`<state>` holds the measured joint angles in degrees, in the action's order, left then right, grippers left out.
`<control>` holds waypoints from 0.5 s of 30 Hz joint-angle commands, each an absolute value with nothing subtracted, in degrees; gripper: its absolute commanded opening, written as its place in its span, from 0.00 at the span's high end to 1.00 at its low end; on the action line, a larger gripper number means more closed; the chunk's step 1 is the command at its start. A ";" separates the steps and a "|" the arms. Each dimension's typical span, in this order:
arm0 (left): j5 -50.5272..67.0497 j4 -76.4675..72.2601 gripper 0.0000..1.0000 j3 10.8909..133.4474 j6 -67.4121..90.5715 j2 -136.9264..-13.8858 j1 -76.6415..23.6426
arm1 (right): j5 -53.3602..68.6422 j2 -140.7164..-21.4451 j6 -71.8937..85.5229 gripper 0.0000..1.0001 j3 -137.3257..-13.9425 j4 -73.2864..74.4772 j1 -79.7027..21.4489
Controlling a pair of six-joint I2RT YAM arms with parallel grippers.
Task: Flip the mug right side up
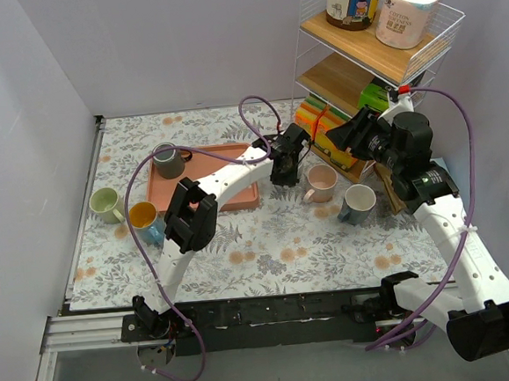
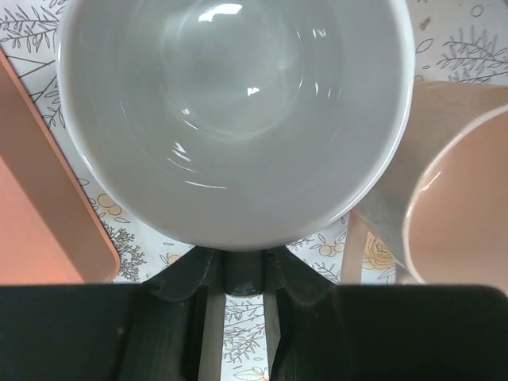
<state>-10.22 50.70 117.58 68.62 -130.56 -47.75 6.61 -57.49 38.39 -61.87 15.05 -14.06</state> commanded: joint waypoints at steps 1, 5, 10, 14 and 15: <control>-10.90 47.46 0.87 117.07 68.47 -129.20 -47.99 | 7.56 -56.69 38.41 0.37 -60.65 12.66 -13.62; -10.37 46.85 0.81 116.02 68.38 -129.20 -47.99 | 7.47 -56.34 38.41 0.37 -60.56 12.74 -13.36; -9.49 45.97 0.49 114.70 68.20 -128.50 -47.99 | 7.65 -56.25 38.50 0.37 -60.56 12.83 -13.27; -9.49 46.23 0.24 114.70 68.03 -127.88 -47.99 | 8.00 -56.42 38.67 0.37 -60.56 12.92 -13.18; -9.84 46.40 0.17 114.78 68.03 -127.53 -47.99 | 8.17 -56.43 38.58 0.37 -60.56 12.83 -13.18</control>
